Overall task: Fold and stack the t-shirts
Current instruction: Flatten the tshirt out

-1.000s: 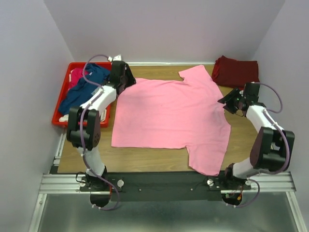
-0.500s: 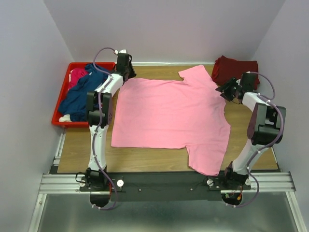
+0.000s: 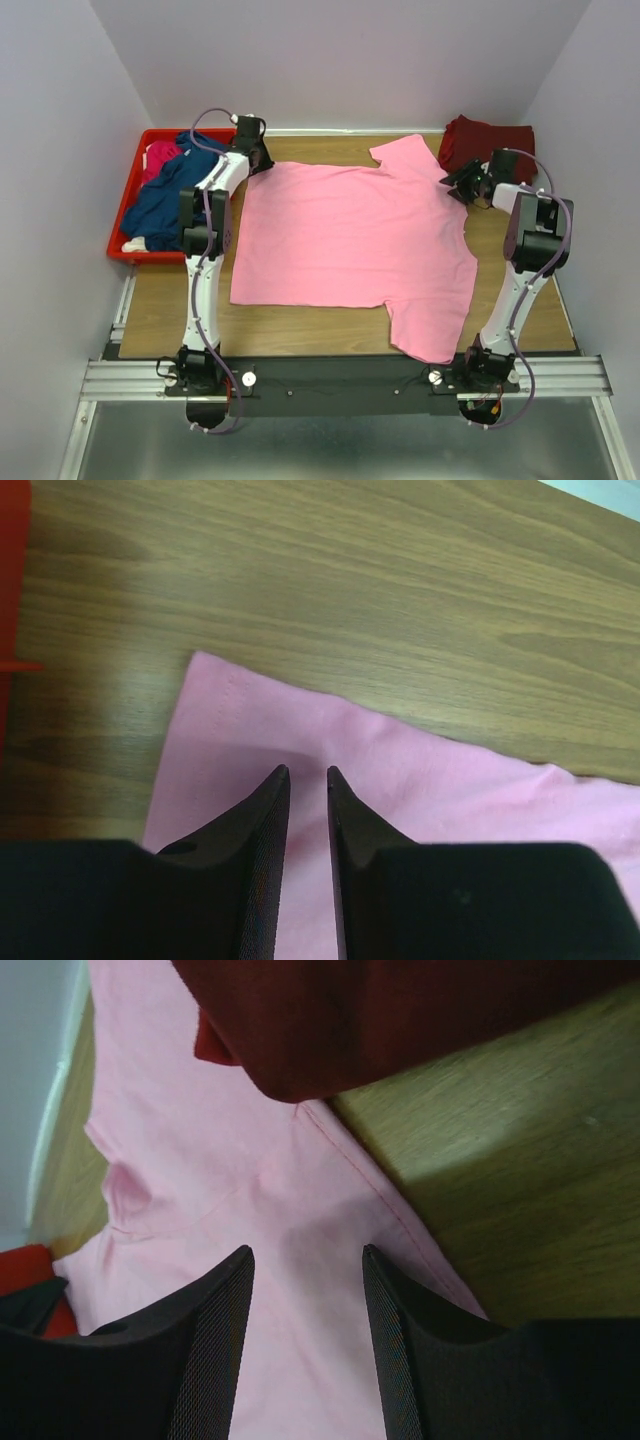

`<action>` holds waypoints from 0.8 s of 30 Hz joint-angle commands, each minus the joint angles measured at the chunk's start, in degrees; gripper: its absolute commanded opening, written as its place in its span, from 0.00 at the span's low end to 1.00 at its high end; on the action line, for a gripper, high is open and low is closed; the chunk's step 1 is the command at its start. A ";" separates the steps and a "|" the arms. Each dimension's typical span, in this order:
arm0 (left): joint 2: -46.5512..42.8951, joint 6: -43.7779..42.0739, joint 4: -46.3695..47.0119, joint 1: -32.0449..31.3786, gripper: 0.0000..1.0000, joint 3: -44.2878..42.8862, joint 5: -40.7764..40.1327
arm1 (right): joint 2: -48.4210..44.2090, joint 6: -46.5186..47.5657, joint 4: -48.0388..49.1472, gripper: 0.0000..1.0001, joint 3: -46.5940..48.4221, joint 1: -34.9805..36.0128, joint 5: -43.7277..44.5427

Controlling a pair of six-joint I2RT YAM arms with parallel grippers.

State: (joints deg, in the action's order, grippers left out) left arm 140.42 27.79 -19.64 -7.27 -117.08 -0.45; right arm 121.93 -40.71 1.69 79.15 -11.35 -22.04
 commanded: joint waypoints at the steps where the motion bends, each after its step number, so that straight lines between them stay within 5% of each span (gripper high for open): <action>1: 3.27 0.33 -4.87 0.76 0.29 -5.43 0.89 | 2.61 -1.65 1.12 0.55 1.35 0.02 -0.29; 6: 6.00 0.16 -8.49 1.20 0.27 -9.40 -2.89 | 2.44 -2.62 0.94 0.56 -0.83 -0.07 4.09; 16: 8.55 0.86 -11.91 3.14 0.00 -12.74 -2.19 | -0.11 -4.38 0.85 0.56 -5.15 -0.51 12.19; 24: 7.85 1.65 -11.74 4.45 0.00 -11.60 -2.54 | -1.43 -1.57 0.86 0.56 -3.58 -0.69 11.78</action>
State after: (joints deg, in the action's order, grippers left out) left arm 146.67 29.21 -28.25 -4.10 -128.92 -1.45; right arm 120.09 -45.06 5.76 74.76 -11.44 -12.71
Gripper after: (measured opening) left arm 0.005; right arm 0.556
